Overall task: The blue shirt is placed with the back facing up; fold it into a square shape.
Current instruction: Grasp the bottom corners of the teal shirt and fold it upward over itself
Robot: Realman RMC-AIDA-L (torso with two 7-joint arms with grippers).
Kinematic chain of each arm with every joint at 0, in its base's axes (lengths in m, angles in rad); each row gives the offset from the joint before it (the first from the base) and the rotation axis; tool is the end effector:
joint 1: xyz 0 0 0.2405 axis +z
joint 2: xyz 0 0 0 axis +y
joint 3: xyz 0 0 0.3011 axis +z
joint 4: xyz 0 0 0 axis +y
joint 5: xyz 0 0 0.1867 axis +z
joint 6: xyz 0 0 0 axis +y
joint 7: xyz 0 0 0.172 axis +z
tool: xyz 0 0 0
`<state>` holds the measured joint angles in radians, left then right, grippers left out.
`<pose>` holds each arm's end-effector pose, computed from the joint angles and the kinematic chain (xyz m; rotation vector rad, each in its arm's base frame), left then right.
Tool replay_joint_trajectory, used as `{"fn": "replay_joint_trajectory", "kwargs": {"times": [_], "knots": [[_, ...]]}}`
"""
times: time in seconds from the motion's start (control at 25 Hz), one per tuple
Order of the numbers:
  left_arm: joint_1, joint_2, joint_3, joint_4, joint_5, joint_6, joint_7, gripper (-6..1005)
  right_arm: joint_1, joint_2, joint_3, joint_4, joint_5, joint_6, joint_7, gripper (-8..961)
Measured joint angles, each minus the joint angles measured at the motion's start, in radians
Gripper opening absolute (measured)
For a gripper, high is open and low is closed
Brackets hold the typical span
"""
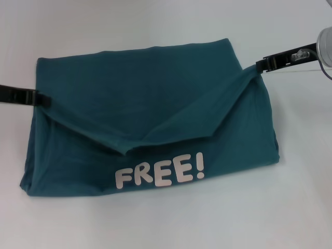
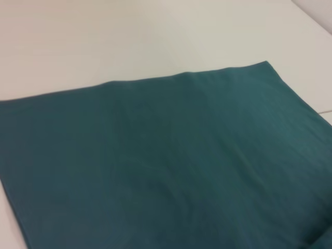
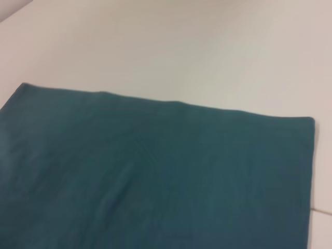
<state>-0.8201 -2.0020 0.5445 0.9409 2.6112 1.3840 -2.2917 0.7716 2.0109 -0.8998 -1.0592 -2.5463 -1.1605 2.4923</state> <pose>-0.2611 0.4560 0.0419 -2.2555 -1.2351 -0.1621 0.2341 0.4779 0.0371 -2.1646 1.0630 0.1143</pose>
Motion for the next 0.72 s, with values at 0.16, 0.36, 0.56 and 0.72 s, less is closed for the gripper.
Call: {"fn": "replay_joint_trajectory", "kwargs": {"times": [0.16, 0.36, 0.56, 0.72], "knots": [[-0.011, -0.006, 0.004, -0.004, -0.004, -0.024, 0.004, 66, 0.002, 0.007, 0.001, 0.012, 0.0, 0.048, 0.0, 12], [-0.021, -0.007, 0.025, -0.014, -0.024, -0.063, 0.017, 67, -0.001, 0.013, 0.002, 0.016, 0.0, 0.094, 0.015, 12], [-0.02, -0.01, 0.066, -0.028, -0.053, -0.124, 0.021, 68, -0.011, 0.018, 0.006, 0.02, 0.001, 0.142, 0.03, 12], [-0.022, -0.012, 0.073, -0.042, -0.056, -0.167, 0.028, 68, -0.011, 0.021, 0.007, 0.033, 0.0, 0.168, 0.03, 12]]}}
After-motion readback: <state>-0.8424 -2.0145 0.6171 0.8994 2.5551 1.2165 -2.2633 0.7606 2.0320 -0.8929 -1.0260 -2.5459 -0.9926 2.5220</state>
